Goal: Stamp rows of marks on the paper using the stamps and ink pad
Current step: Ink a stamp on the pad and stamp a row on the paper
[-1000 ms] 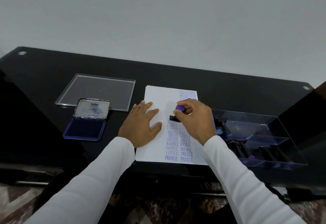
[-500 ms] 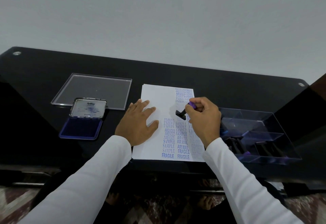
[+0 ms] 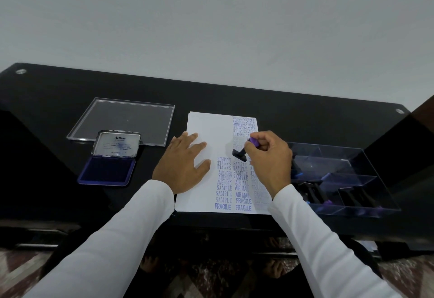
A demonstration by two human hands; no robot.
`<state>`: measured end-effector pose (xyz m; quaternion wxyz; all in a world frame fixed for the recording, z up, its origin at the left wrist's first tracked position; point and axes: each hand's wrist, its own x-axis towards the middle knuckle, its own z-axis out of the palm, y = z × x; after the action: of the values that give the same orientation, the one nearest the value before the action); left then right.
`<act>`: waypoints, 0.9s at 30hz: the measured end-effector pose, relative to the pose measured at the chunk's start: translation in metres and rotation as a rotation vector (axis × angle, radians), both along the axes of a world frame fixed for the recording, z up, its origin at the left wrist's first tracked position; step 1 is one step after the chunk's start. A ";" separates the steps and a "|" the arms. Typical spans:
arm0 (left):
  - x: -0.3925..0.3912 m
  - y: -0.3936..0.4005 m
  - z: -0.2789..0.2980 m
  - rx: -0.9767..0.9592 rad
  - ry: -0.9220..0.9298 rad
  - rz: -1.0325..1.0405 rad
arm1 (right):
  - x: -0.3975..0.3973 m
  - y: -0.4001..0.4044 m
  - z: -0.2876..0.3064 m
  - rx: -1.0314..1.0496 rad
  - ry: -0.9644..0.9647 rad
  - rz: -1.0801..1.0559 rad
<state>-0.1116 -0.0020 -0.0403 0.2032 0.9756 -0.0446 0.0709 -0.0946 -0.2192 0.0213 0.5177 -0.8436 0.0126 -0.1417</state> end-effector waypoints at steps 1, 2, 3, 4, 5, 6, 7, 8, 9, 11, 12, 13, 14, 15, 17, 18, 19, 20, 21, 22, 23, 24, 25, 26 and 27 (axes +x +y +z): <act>0.000 0.000 0.000 -0.001 0.000 0.000 | 0.000 0.000 0.000 0.003 0.002 0.001; 0.000 0.000 0.000 -0.001 0.002 -0.001 | 0.000 0.000 0.000 0.003 0.004 0.002; 0.000 0.000 0.000 -0.001 0.005 -0.001 | -0.001 0.000 0.000 0.001 0.005 0.002; 0.000 0.000 0.001 -0.001 0.008 -0.002 | -0.001 -0.001 0.000 0.001 0.006 0.001; 0.000 0.000 0.001 -0.003 0.010 -0.003 | -0.002 -0.001 0.000 0.000 0.007 0.000; 0.000 -0.001 0.002 -0.006 0.012 -0.004 | -0.002 -0.001 0.001 -0.001 0.006 0.000; 0.000 -0.001 0.002 -0.008 0.016 -0.006 | -0.003 -0.001 0.001 -0.003 0.007 0.000; -0.001 -0.001 0.003 -0.010 0.019 -0.007 | -0.004 -0.002 0.002 -0.002 0.007 -0.001; 0.000 -0.001 0.003 -0.010 0.024 -0.007 | -0.005 -0.002 0.003 0.001 0.006 -0.004; 0.000 -0.002 0.006 -0.008 0.033 0.003 | -0.007 -0.005 0.006 0.002 0.000 -0.008; 0.000 -0.004 0.008 -0.005 0.033 0.012 | -0.009 -0.006 0.007 0.004 -0.007 -0.010; -0.001 -0.006 0.010 -0.001 0.030 0.019 | -0.010 -0.008 0.009 0.008 -0.015 -0.015; -0.001 -0.008 0.012 0.005 0.030 0.025 | -0.011 -0.009 0.011 0.009 -0.020 -0.017; -0.001 -0.010 0.014 0.009 0.033 0.029 | -0.012 -0.010 0.012 0.009 -0.023 -0.020; -0.003 -0.019 0.019 -0.006 0.029 0.026 | -0.015 -0.014 0.015 0.020 -0.031 -0.034; -0.005 -0.026 0.022 -0.022 0.019 0.022 | -0.017 -0.018 0.016 0.023 -0.037 -0.043; -0.006 -0.033 0.026 -0.040 0.004 0.017 | -0.019 -0.022 0.018 0.024 -0.041 -0.052; -0.008 -0.041 0.030 -0.058 -0.013 0.011 | -0.021 -0.025 0.020 0.030 -0.044 -0.060; -0.009 -0.049 0.033 -0.075 -0.029 0.004 | -0.022 -0.030 0.022 0.042 -0.046 -0.070; -0.009 -0.058 0.038 -0.086 -0.040 -0.006 | -0.025 -0.036 0.024 0.049 -0.053 -0.083; -0.009 -0.066 0.041 -0.092 -0.043 -0.015 | -0.026 -0.041 0.026 0.048 -0.059 -0.096; -0.009 -0.074 0.045 -0.091 -0.042 -0.026 | -0.028 -0.048 0.029 0.043 -0.066 -0.110; -0.008 -0.084 0.049 -0.087 -0.039 -0.039 | -0.029 -0.055 0.031 0.042 -0.069 -0.127; -0.008 -0.092 0.052 -0.081 -0.034 -0.050 | -0.030 -0.062 0.033 0.042 -0.069 -0.142; -0.007 -0.099 0.055 -0.078 -0.030 -0.061 | -0.031 -0.068 0.034 0.046 -0.064 -0.154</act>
<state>-0.1189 -0.1008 0.0146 0.2426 0.9638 -0.0746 0.0810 -0.1254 -0.2871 0.0556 0.5246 -0.8231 0.0639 -0.2079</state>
